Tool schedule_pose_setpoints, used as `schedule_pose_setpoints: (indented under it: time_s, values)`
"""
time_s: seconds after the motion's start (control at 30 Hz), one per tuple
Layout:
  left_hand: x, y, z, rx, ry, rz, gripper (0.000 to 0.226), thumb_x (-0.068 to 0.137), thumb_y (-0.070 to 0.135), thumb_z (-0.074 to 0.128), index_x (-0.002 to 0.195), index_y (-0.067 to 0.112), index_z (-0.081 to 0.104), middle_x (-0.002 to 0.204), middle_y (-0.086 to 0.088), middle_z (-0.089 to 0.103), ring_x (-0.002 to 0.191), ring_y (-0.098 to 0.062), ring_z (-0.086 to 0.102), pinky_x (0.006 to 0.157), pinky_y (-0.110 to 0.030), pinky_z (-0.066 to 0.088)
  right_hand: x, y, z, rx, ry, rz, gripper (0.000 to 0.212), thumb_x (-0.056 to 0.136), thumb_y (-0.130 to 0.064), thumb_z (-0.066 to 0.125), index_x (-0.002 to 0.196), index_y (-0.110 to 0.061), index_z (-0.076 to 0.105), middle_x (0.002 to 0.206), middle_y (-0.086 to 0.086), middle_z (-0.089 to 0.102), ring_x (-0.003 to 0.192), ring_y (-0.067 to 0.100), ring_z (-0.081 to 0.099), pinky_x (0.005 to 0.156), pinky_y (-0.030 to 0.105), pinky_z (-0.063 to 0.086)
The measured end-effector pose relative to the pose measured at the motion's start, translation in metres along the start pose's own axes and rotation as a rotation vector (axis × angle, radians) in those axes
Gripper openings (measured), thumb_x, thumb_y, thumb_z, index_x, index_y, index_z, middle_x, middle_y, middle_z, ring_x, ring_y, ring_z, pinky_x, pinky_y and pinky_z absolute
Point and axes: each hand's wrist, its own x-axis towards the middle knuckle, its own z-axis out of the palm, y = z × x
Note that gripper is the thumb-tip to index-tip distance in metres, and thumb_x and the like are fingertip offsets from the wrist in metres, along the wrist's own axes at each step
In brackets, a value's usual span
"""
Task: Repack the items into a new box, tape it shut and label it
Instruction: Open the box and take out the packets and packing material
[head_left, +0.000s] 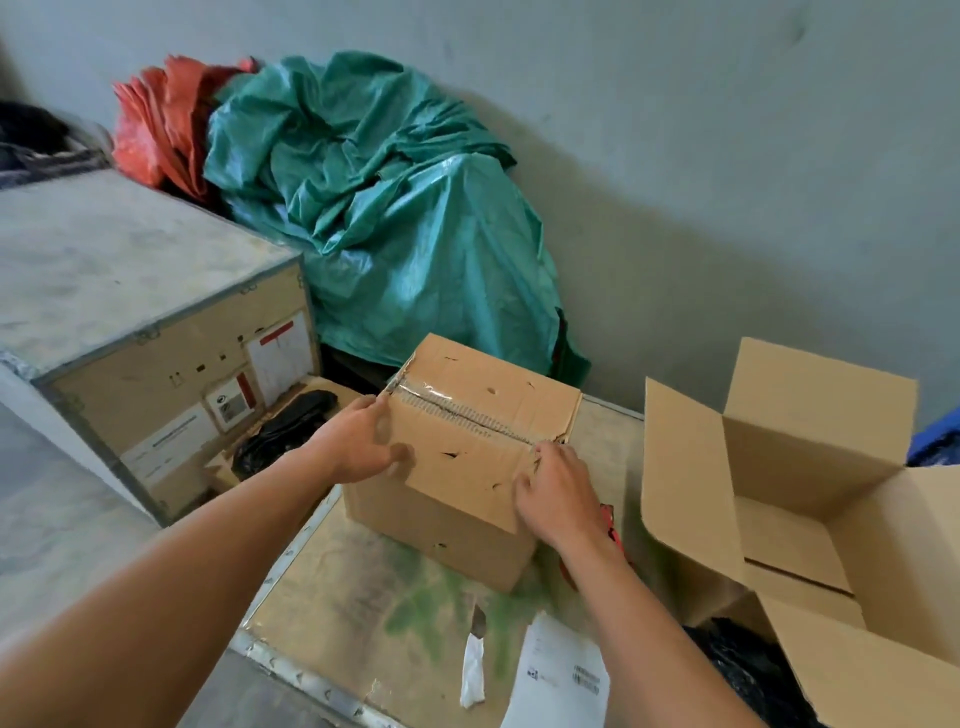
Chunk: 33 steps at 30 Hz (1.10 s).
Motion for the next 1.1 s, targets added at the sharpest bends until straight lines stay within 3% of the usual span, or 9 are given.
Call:
schedule_pose_setpoints:
  time_s: [0.07,0.2,0.4,0.53,0.67,0.87,1.0,1.1]
  values:
    - [0.008,-0.001,0.0,0.026,-0.017,-0.003,0.104,0.087,0.061,0.064,0.163,0.018,0.008,0.169,-0.001,0.013,0.15,-0.028,0.029,0.12,-0.046,0.03,0.017,0.003,-0.004,-0.07,-0.119,0.02,0.046,0.101,-0.032,0.059,0.141,-0.012,0.049,0.149,0.007,0.046,0.135,0.024,0.046,0.106,0.037,0.043]
    - [0.018,0.001,0.001,0.057,-0.045,-0.013,0.102,0.089,0.06,0.061,0.163,0.017,0.006,0.17,-0.002,0.009,0.15,-0.029,0.029,0.118,-0.046,0.032,0.032,0.005,0.002,-0.131,-0.221,0.076,0.046,0.101,-0.035,0.056,0.138,-0.008,0.051,0.147,0.012,0.042,0.128,0.028,0.053,0.105,0.039,0.046]
    - [0.021,0.003,0.005,0.017,-0.083,-0.041,0.098,0.094,0.054,0.059,0.163,0.023,-0.002,0.17,0.0,0.002,0.148,-0.033,0.03,0.116,-0.047,0.034,0.041,0.0,0.009,-0.117,-0.207,0.144,0.022,0.091,-0.029,0.064,0.103,-0.012,0.058,0.13,0.011,0.047,0.11,0.029,0.058,0.097,0.04,0.053]
    - [0.022,0.001,0.006,-0.034,-0.083,-0.051,0.099,0.093,0.051,0.062,0.163,0.024,-0.002,0.17,0.0,0.001,0.15,-0.033,0.026,0.118,-0.048,0.032,0.044,-0.003,0.011,-0.068,-0.171,0.206,0.026,0.087,-0.022,0.066,0.108,-0.009,0.061,0.124,0.01,0.048,0.103,0.026,0.06,0.095,0.04,0.055]
    - [0.022,0.001,0.008,-0.089,-0.07,-0.057,0.099,0.092,0.049,0.064,0.163,0.025,0.001,0.169,0.0,0.003,0.149,-0.033,0.027,0.117,-0.048,0.032,0.045,-0.002,0.013,-0.048,-0.137,0.231,0.03,0.089,-0.017,0.064,0.116,-0.004,0.061,0.113,0.007,0.045,0.109,0.029,0.058,0.094,0.037,0.054]
    - [0.021,0.0,0.011,-0.117,-0.05,-0.055,0.098,0.092,0.048,0.064,0.163,0.026,0.001,0.169,0.002,0.005,0.147,-0.032,0.03,0.115,-0.048,0.035,0.04,0.008,0.02,0.014,-0.084,0.275,0.053,0.088,-0.035,0.077,0.128,-0.006,0.056,0.135,0.012,0.049,0.116,0.027,0.058,0.088,0.033,0.049]
    - [0.021,-0.001,0.011,-0.139,-0.044,-0.06,0.099,0.092,0.047,0.066,0.163,0.026,0.0,0.169,0.001,0.006,0.148,-0.032,0.029,0.116,-0.049,0.034,0.042,0.016,0.016,0.012,-0.126,0.245,0.049,0.087,-0.046,0.077,0.118,-0.011,0.063,0.126,0.009,0.054,0.092,0.018,0.052,0.075,0.029,0.042]
    - [0.02,0.001,0.01,-0.152,-0.033,-0.06,0.099,0.092,0.047,0.066,0.163,0.026,0.001,0.168,0.0,0.008,0.147,-0.032,0.029,0.115,-0.048,0.034,0.042,0.021,0.014,0.118,-0.116,0.248,0.036,0.08,-0.042,0.084,0.099,-0.015,0.068,0.115,0.004,0.062,0.085,0.015,0.06,0.073,0.03,0.051]
